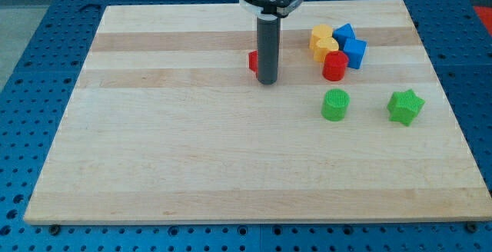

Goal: Move the red star to the left side of the yellow hexagon

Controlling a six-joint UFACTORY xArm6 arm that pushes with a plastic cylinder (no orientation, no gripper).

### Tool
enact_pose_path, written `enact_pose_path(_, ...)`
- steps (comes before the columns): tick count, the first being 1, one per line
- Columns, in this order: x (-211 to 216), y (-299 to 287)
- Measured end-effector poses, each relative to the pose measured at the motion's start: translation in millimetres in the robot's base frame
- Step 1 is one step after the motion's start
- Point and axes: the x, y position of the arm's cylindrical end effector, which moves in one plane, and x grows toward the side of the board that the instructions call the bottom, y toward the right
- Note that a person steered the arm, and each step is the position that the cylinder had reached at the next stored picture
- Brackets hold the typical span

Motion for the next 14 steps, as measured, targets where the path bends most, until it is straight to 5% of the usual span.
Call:
enact_pose_path(3, -30, 41)
enact_pose_path(5, 18, -32)
enact_pose_path(8, -60, -19)
enact_pose_path(11, -35, -89)
enact_pose_path(14, -24, -21)
